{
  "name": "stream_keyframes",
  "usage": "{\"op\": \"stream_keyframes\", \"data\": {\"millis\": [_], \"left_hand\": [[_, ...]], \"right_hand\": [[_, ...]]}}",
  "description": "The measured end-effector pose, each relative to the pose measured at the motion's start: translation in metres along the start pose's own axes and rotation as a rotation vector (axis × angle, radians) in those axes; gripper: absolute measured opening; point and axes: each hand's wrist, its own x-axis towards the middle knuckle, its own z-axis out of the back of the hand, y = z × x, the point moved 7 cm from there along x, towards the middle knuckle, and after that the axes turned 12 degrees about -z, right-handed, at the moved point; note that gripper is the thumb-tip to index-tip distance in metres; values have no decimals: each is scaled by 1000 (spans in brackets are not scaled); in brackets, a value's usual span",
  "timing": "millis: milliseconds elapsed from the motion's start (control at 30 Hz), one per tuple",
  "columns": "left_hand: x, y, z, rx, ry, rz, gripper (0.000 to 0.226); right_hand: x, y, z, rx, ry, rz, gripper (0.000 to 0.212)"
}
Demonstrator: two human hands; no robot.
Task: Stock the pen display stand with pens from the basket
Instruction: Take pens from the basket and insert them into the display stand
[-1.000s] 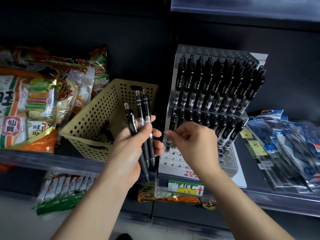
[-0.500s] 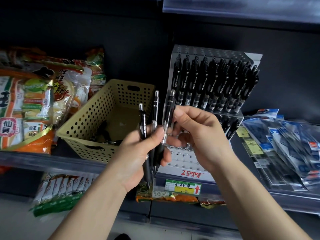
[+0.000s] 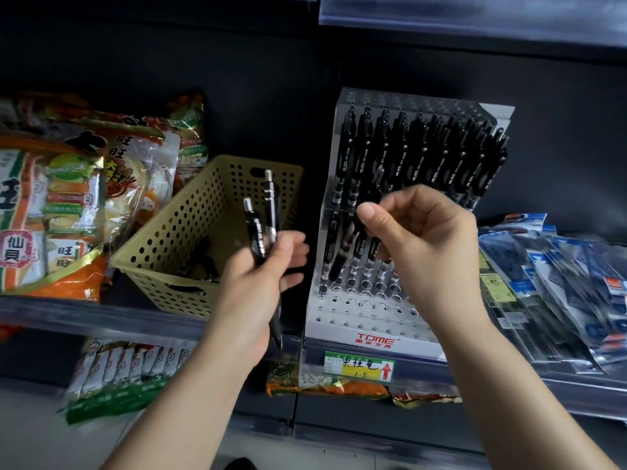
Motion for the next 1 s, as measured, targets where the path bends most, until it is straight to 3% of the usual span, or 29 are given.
{"op": "stream_keyframes", "data": {"millis": [133, 367, 1000], "left_hand": [[1, -2, 7, -84, -60, 39, 21], [-2, -2, -1, -150, 31, 62, 34], [-3, -2, -5, -201, 26, 100, 24]], "right_hand": [[-4, -7, -1, -218, -136, 147, 18], [-9, -19, -5, -237, -214, 222, 17], [-4, -49, -21, -523, -120, 142, 25]]}}
